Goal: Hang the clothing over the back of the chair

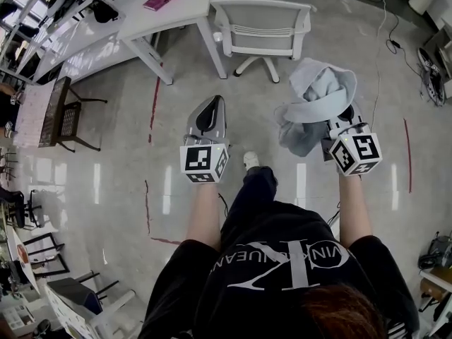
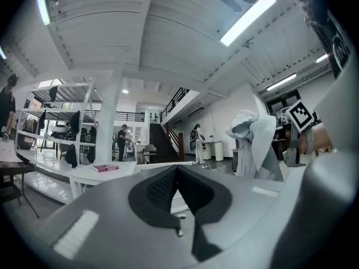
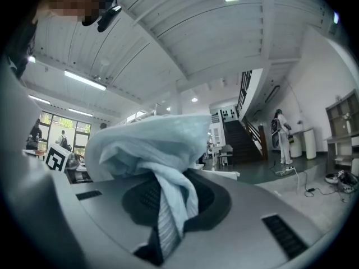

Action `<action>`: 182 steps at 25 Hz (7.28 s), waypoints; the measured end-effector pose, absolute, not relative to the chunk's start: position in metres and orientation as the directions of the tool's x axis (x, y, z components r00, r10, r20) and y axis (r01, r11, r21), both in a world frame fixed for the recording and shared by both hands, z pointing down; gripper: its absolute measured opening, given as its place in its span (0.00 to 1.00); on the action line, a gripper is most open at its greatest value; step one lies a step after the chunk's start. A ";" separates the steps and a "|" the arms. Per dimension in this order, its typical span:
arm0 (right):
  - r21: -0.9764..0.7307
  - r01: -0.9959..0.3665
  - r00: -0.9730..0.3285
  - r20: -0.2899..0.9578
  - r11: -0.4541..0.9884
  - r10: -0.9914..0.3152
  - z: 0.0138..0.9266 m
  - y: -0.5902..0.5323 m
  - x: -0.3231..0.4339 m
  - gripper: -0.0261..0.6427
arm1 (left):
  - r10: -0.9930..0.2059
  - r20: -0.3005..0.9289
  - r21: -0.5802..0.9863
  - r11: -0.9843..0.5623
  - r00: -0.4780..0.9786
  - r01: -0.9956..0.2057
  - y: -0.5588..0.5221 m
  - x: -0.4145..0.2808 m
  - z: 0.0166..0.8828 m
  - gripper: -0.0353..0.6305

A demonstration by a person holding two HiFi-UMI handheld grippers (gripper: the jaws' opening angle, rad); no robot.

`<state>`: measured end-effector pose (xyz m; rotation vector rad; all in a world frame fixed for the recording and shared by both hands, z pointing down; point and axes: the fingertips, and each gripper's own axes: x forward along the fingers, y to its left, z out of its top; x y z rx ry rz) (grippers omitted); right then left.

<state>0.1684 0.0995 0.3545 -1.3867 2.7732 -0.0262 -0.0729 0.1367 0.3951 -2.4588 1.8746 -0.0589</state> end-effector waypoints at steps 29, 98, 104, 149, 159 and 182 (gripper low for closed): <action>-0.073 -0.813 -0.579 -0.001 0.577 -0.816 0.362 -0.112 0.098 0.12 | -0.930 0.020 -0.033 -0.367 0.366 -0.930 -0.121 -0.136 0.399 0.07; 0.184 -0.754 -0.533 0.391 0.631 -0.750 0.422 -0.541 0.025 0.12 | -0.935 0.118 0.028 -0.333 0.334 -0.943 -0.425 -0.143 0.432 0.07; 0.171 -0.726 -0.536 0.466 0.667 -0.703 0.442 -0.533 0.022 0.19 | -0.932 0.124 0.034 -0.338 0.340 -0.940 -0.420 -0.140 0.437 0.07; 0.120 -0.791 -0.501 0.438 0.601 -0.746 0.409 -0.443 0.076 0.07 | -0.924 0.064 0.068 -0.372 0.376 -0.926 -0.371 -0.120 0.417 0.07; 0.043 -0.833 -0.509 0.330 0.552 -0.795 0.395 -0.407 0.090 0.06 | -0.932 0.050 0.064 -0.356 0.359 -0.932 -0.348 -0.129 0.412 0.07; -0.008 -0.835 -0.547 0.123 0.551 -0.828 0.366 -0.304 0.090 0.06 | -0.942 0.016 0.054 -0.335 0.336 -0.941 -0.269 -0.140 0.392 0.07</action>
